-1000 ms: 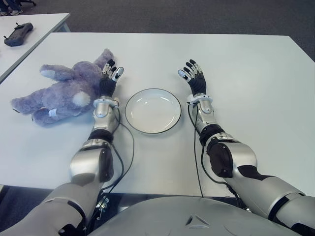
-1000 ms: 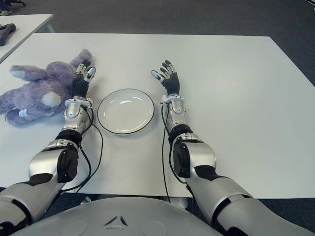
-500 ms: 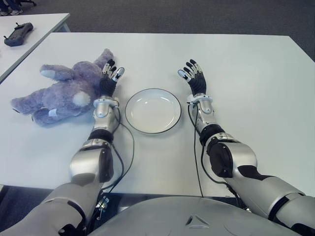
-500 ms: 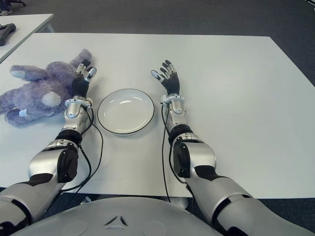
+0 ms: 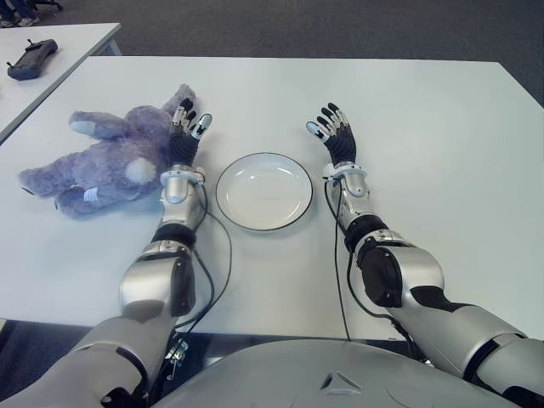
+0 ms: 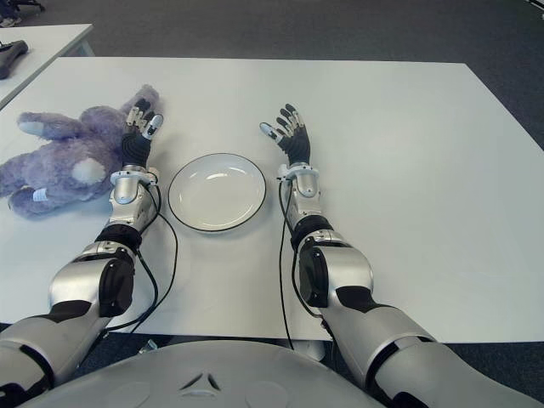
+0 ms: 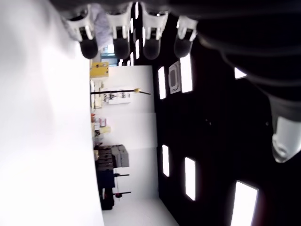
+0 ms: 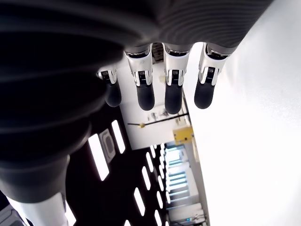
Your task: Put the doll into the plate.
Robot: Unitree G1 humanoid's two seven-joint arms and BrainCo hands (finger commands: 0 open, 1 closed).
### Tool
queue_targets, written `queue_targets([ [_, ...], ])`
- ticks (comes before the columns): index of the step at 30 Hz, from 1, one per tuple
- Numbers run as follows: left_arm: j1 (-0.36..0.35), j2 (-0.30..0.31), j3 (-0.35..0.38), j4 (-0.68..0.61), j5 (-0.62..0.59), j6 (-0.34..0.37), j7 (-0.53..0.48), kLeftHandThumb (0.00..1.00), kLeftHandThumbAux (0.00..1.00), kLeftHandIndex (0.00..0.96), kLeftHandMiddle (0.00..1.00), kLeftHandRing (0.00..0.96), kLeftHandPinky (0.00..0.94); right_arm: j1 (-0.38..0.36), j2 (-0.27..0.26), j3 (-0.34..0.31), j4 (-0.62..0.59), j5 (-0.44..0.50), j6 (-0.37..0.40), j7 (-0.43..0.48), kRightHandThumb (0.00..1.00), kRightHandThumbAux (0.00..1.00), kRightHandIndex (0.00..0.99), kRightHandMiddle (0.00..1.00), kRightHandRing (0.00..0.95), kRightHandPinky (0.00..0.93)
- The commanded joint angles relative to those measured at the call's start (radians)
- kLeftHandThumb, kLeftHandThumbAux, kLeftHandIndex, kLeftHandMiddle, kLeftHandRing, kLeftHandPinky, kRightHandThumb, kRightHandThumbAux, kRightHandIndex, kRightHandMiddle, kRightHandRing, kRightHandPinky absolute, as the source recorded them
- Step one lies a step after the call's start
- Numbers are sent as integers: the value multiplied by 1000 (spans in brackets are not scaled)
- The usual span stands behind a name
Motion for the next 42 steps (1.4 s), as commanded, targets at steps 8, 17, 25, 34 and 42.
queue_targets([
  [8,211,53,-66,-72,128,-102,200,0,525,0,0,0,0,226,104,-10,116,5,109,-18,0,779,86,108,107,121],
  [17,272,71,-109,-291,237,-65,314,0,498,0,0,0,0,224,106,-5,116,1,111,-31,0,813,85,108,107,132],
  [25,262,91,-125,-297,256,-18,347,0,499,0,0,0,0,225,106,-8,115,6,105,-21,0,817,85,107,108,134],
  [34,220,124,-145,-321,275,33,354,0,529,0,0,0,0,226,107,-12,115,10,103,-20,0,827,85,108,110,136],
  [42,212,159,-165,-424,311,83,338,0,541,0,0,0,0,227,106,-8,114,5,101,-23,0,826,87,111,112,135],
])
